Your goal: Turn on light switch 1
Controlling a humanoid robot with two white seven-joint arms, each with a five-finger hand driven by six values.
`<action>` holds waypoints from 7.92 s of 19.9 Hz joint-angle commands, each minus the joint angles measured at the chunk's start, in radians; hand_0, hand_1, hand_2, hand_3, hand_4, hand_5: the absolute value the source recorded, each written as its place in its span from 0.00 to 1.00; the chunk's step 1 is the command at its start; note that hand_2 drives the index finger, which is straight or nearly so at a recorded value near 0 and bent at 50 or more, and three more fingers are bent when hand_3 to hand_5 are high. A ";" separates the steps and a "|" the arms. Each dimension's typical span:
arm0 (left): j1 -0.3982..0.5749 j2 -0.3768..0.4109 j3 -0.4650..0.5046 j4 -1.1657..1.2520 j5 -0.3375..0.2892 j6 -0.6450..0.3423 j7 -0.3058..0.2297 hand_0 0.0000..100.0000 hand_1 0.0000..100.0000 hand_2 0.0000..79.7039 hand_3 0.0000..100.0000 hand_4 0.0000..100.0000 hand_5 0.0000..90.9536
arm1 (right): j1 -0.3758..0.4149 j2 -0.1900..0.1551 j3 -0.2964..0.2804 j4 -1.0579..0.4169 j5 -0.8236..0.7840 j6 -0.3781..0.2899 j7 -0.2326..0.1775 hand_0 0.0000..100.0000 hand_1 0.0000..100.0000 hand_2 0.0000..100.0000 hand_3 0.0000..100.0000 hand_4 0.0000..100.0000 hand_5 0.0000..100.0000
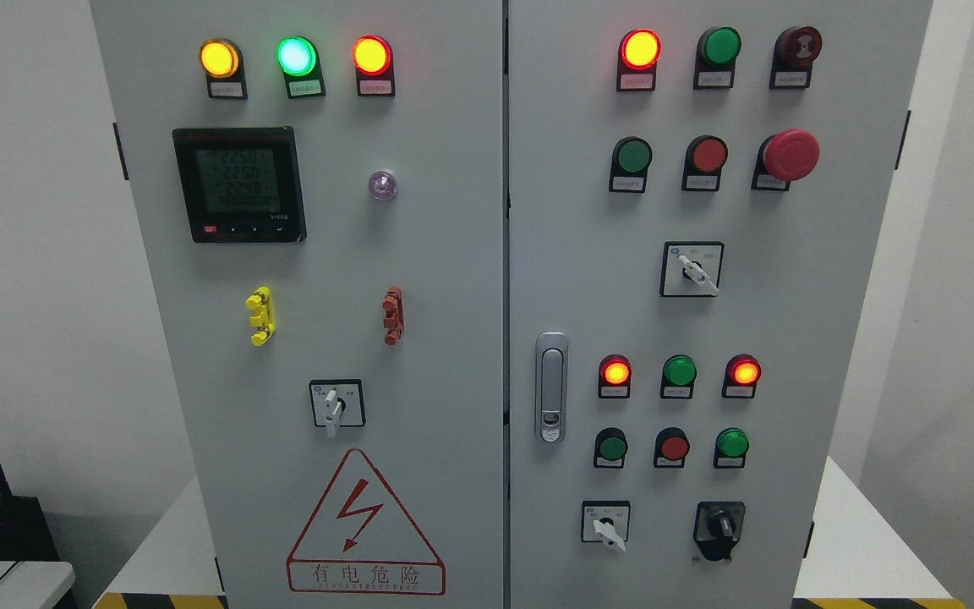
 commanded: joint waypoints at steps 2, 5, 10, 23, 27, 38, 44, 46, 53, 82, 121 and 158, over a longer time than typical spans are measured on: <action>-0.002 -0.003 -0.096 0.004 0.052 0.003 0.004 0.38 0.08 0.00 0.00 0.00 0.00 | 0.000 0.001 0.017 0.000 -0.025 0.000 0.000 0.12 0.39 0.00 0.00 0.00 0.00; -0.004 -0.003 -0.096 0.004 0.052 0.003 0.015 0.38 0.08 0.00 0.00 0.00 0.00 | 0.000 0.001 0.017 0.000 -0.025 0.000 0.000 0.12 0.39 0.00 0.00 0.00 0.00; -0.002 -0.002 -0.094 0.000 0.052 0.003 0.018 0.38 0.08 0.00 0.00 0.00 0.00 | 0.000 0.001 0.017 0.000 -0.025 0.000 0.000 0.12 0.39 0.00 0.00 0.00 0.00; 0.078 0.032 0.136 -0.279 0.049 -0.004 0.050 0.38 0.08 0.00 0.00 0.00 0.00 | 0.000 -0.001 0.017 0.000 -0.025 0.000 0.000 0.12 0.39 0.00 0.00 0.00 0.00; 0.150 0.034 0.258 -0.447 0.046 -0.017 0.050 0.38 0.09 0.00 0.00 0.00 0.00 | 0.000 -0.001 0.017 0.000 -0.025 0.000 0.000 0.12 0.39 0.00 0.00 0.00 0.00; 0.208 0.023 0.519 -1.034 0.045 -0.091 0.053 0.39 0.11 0.02 0.16 0.27 0.00 | 0.000 -0.001 0.017 0.000 -0.025 0.000 0.000 0.12 0.39 0.00 0.00 0.00 0.00; 0.206 0.032 0.582 -1.407 0.051 -0.090 -0.003 0.40 0.13 0.13 0.30 0.36 0.02 | 0.000 -0.001 0.017 0.000 -0.025 0.000 0.000 0.12 0.39 0.00 0.00 0.00 0.00; 0.203 0.032 0.582 -1.496 0.052 -0.091 -0.025 0.40 0.14 0.20 0.35 0.41 0.07 | 0.000 0.001 0.017 0.000 -0.025 0.000 0.000 0.12 0.39 0.00 0.00 0.00 0.00; 0.143 0.034 0.573 -1.657 0.056 -0.093 -0.079 0.37 0.19 0.48 0.51 0.59 0.36 | 0.000 0.001 0.017 0.000 -0.025 0.000 0.000 0.12 0.39 0.00 0.00 0.00 0.00; -0.087 0.063 0.077 -1.852 0.020 -0.074 0.128 0.32 0.24 0.57 0.58 0.66 0.55 | 0.000 0.001 0.017 0.000 -0.025 0.000 0.000 0.12 0.39 0.00 0.00 0.00 0.00; -0.367 -0.061 -0.337 -1.847 -0.214 0.418 0.494 0.22 0.44 0.74 0.72 0.77 0.74 | 0.000 -0.001 0.017 0.000 -0.025 0.000 0.000 0.12 0.39 0.00 0.00 0.00 0.00; -0.441 -0.094 -0.400 -1.764 -0.196 0.569 0.627 0.12 0.55 0.65 0.69 0.75 0.72 | 0.000 -0.001 0.017 0.000 -0.025 0.000 0.000 0.12 0.39 0.00 0.00 0.00 0.00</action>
